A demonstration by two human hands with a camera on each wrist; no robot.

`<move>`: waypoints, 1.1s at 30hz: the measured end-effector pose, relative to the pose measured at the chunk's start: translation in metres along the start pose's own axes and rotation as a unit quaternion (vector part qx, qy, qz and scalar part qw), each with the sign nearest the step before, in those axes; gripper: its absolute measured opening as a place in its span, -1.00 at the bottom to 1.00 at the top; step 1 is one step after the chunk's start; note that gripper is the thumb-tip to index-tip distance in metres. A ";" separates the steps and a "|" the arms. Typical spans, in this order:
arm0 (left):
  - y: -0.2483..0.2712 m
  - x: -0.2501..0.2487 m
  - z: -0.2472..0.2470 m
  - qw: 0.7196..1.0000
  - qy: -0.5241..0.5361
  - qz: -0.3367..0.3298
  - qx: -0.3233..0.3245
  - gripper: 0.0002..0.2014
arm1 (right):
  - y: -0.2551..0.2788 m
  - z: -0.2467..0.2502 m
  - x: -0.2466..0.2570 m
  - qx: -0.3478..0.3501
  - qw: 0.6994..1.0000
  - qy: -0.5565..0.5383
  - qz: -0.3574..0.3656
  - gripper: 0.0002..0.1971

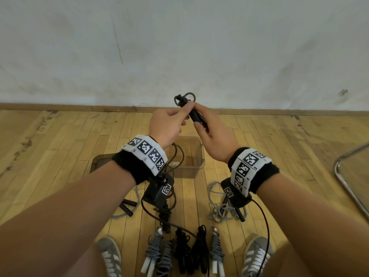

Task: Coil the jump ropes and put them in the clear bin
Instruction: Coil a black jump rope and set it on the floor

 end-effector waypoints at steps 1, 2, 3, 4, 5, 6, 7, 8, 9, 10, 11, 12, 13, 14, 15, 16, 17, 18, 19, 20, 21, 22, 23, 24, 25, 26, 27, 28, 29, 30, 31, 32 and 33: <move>-0.001 -0.001 0.000 1.000 0.007 -0.005 -0.001 -0.60 | 0.000 0.002 0.001 -0.001 1.000 -0.026 0.002 -0.43; -0.002 -0.001 0.001 1.000 0.014 -0.009 -0.002 -0.62 | 0.000 0.005 0.002 -0.006 0.999 -0.048 -0.002 -0.38; -0.003 0.000 0.002 1.000 0.021 -0.010 -0.002 -0.65 | 0.000 0.008 0.001 -0.014 0.998 -0.067 -0.012 -0.31; -0.003 0.000 0.002 1.000 0.028 -0.009 0.000 -0.67 | 0.001 0.012 0.000 -0.024 0.996 -0.084 -0.023 -0.25; -0.004 0.000 0.001 0.999 0.036 -0.010 0.004 -0.69 | 0.001 0.016 -0.002 -0.032 0.994 -0.100 -0.036 -0.21; -0.004 0.000 0.000 0.999 0.044 -0.011 0.010 -0.70 | 0.001 0.018 -0.005 -0.036 0.991 -0.115 -0.051 -0.20; -0.004 0.000 -0.002 0.998 0.052 -0.011 0.018 -0.71 | 0.002 0.018 -0.007 -0.036 0.989 -0.127 -0.066 -0.20; -0.003 0.000 -0.004 0.998 0.060 -0.010 0.026 -0.71 | 0.002 0.017 -0.010 -0.033 0.986 -0.141 -0.083 -0.22; -0.002 -0.001 -0.006 0.997 0.065 -0.009 0.035 -0.71 | 0.002 0.015 -0.013 -0.028 0.980 -0.166 -0.102 -0.24; -0.002 -0.002 -0.008 0.997 0.067 -0.010 0.044 -0.72 | 0.002 0.011 -0.017 -0.022 0.971 -0.207 -0.119 -0.26; -0.001 -0.002 -0.009 0.997 0.065 -0.012 0.051 -0.72 | 0.003 0.006 -0.019 -0.013 0.958 -0.254 -0.134 -0.27; 0.000 -0.003 -0.010 0.997 0.061 -0.014 0.055 -0.73 | 0.003 0.002 -0.020 -0.002 0.946 -0.292 -0.142 -0.29; 0.000 -0.003 -0.011 0.997 0.057 -0.016 0.058 -0.74 | 0.003 -0.001 -0.018 0.008 0.939 -0.313 -0.142 -0.32; 0.001 -0.004 -0.011 0.997 0.054 -0.017 0.059 -0.74 | 0.003 -0.002 -0.017 0.016 0.938 -0.320 -0.136 -0.38; 0.002 -0.004 -0.011 0.997 0.050 -0.018 0.059 -0.74 | 0.002 -0.002 -0.015 0.023 0.940 -0.316 -0.128 -0.43; 0.002 -0.004 -0.010 0.997 0.044 -0.018 0.058 -0.75 | 0.001 -0.001 -0.014 0.027 0.946 -0.301 -0.121 -0.46; 0.002 -0.005 -0.010 0.997 0.038 -0.019 0.058 -0.76 | 0.001 0.002 -0.013 0.030 0.953 -0.278 -0.117 -0.47; 0.002 -0.006 -0.010 0.998 0.033 -0.023 0.057 -0.77 | 0.001 0.006 -0.012 0.031 0.961 -0.249 -0.114 -0.48; 0.002 -0.007 -0.009 0.998 0.026 -0.029 0.057 -0.79 | 0.001 0.010 -0.012 0.032 0.969 -0.217 -0.112 -0.49; 0.002 -0.008 -0.009 0.998 0.015 -0.037 0.056 -0.80 | 0.001 0.014 -0.011 0.034 0.976 -0.188 -0.108 -0.51; 0.003 -0.010 -0.010 0.997 0.004 -0.043 0.056 -0.80 | 0.001 0.017 -0.010 0.034 0.981 -0.160 -0.105 -0.54; 0.004 -0.011 -0.010 0.997 -0.001 -0.048 0.060 -0.80 | 0.001 0.020 -0.010 0.029 0.985 -0.133 -0.103 -0.55; 0.005 -0.011 -0.011 0.997 -0.002 -0.049 0.064 -0.79 | 0.000 0.024 -0.011 0.018 0.989 -0.104 -0.102 -0.55; 0.006 -0.011 -0.011 0.997 0.001 -0.046 0.068 -0.78 | 0.000 0.028 -0.014 0.003 0.992 -0.073 -0.101 -0.53; 0.007 -0.012 -0.012 0.997 0.006 -0.042 0.071 -0.75 | 0.000 0.031 -0.017 -0.013 0.994 -0.035 -0.099 -0.51; 0.008 -0.012 -0.012 0.997 0.015 -0.035 0.073 -0.71 | 0.000 0.035 -0.021 -0.028 0.995 0.007 -0.096 -0.50; 0.009 -0.013 -0.013 0.996 0.024 -0.028 0.078 -0.69 | 0.000 0.037 -0.023 -0.038 0.994 0.047 -0.094 -0.50; 0.010 -0.013 -0.014 0.996 0.032 -0.022 0.081 -0.67 | 0.000 0.038 -0.025 -0.043 0.992 0.079 -0.092 -0.49; 0.011 -0.014 -0.015 0.996 0.035 -0.018 0.083 -0.67 | 0.001 0.037 -0.026 -0.046 0.990 0.100 -0.092 -0.48; 0.012 -0.014 -0.016 0.996 0.038 -0.016 0.081 -0.68 | 0.001 0.036 -0.027 -0.049 0.988 0.115 -0.091 -0.48; 0.013 -0.014 -0.015 0.996 0.041 -0.014 0.077 -0.70 | 0.001 0.035 -0.027 -0.052 0.986 0.127 -0.092 -0.48; 0.013 -0.014 -0.015 0.996 0.045 -0.011 0.072 -0.71 | 0.001 0.033 -0.027 -0.054 0.985 0.132 -0.093 -0.49; 0.013 -0.013 -0.015 0.996 0.049 -0.008 0.068 -0.72 | 0.001 0.030 -0.028 -0.053 0.986 0.132 -0.093 -0.50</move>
Point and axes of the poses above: each hand's wrist, its own y-axis away from the middle knuckle, its own z-axis out of the back of the hand, x = y × z, the point moved 8 cm from there along -y, towards the middle knuckle, and after that the axes turned 9 degrees about x, right-handed, at the moved point
